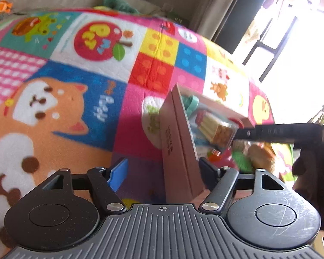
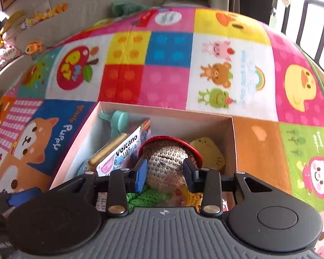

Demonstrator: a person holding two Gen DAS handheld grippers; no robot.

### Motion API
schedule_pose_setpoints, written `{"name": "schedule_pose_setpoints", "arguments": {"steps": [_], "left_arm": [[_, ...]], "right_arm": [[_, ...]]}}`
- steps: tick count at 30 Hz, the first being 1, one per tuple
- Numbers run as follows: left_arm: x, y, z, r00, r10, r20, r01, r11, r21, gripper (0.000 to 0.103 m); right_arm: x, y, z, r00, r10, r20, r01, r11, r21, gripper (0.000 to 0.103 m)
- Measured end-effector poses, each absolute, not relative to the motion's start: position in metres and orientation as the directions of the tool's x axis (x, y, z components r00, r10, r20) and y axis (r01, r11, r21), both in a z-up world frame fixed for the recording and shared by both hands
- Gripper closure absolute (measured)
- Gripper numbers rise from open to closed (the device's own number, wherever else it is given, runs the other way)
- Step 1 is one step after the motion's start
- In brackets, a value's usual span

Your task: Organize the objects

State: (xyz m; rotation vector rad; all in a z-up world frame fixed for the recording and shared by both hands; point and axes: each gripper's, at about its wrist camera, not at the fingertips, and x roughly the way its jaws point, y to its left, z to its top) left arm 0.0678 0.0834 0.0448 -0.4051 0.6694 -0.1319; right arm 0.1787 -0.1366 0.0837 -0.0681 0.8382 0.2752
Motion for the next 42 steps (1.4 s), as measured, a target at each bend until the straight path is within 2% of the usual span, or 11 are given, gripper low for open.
{"name": "schedule_pose_setpoints", "arguments": {"steps": [7,11,15,18,22,31,34,37,39,41,42], "left_arm": [[0.091,0.072,0.080,0.817,-0.219,-0.533,0.042,0.945,-0.324,0.032],[0.126,0.044,0.088,0.803,-0.221,-0.553,0.104,0.966,-0.235,0.034],[0.153,0.016,0.079,0.760,-0.199,-0.618,0.148,0.980,-0.132,0.051],[0.158,0.008,0.071,0.765,-0.126,-0.632,0.130,0.991,-0.041,0.052],[0.162,0.017,0.055,0.734,-0.073,-0.675,0.104,0.995,0.006,0.054],[0.115,0.072,0.081,0.798,-0.192,-0.571,0.041,0.963,-0.266,0.055],[0.096,0.073,0.081,0.764,-0.261,-0.589,0.090,0.949,-0.303,0.055],[0.093,0.062,0.070,0.725,-0.267,-0.635,0.102,0.953,-0.284,0.055],[0.098,0.056,0.062,0.721,-0.218,-0.658,0.074,0.968,-0.240,0.050],[0.106,0.055,0.055,0.708,-0.185,-0.681,0.037,0.973,-0.226,0.038],[0.110,0.057,0.051,0.706,-0.167,-0.689,0.016,0.975,-0.220,0.027]], "right_arm": [[0.144,-0.180,0.120,0.712,0.314,-0.629,-0.281,0.947,0.155,0.067],[0.122,-0.198,0.122,0.705,0.287,-0.649,-0.265,0.955,0.133,0.067],[0.101,-0.201,0.106,0.664,0.318,-0.677,-0.303,0.942,0.145,0.072],[0.096,-0.196,0.089,0.665,0.291,-0.688,-0.311,0.945,0.099,0.073],[0.108,-0.196,0.080,0.676,0.305,-0.671,-0.290,0.947,0.138,0.073],[0.101,-0.209,0.078,0.701,0.311,-0.641,-0.265,0.949,0.171,0.073],[0.066,-0.225,0.093,0.757,0.306,-0.577,-0.285,0.950,0.131,0.070],[0.041,-0.235,0.091,0.773,0.274,-0.573,-0.281,0.957,0.078,0.065],[0.032,-0.234,0.080,0.759,0.261,-0.597,-0.289,0.956,0.051,0.065],[0.027,-0.228,0.065,0.743,0.242,-0.623,-0.292,0.956,0.023,0.065],[0.027,-0.222,0.058,0.740,0.233,-0.631,-0.296,0.955,0.006,0.065]]}}
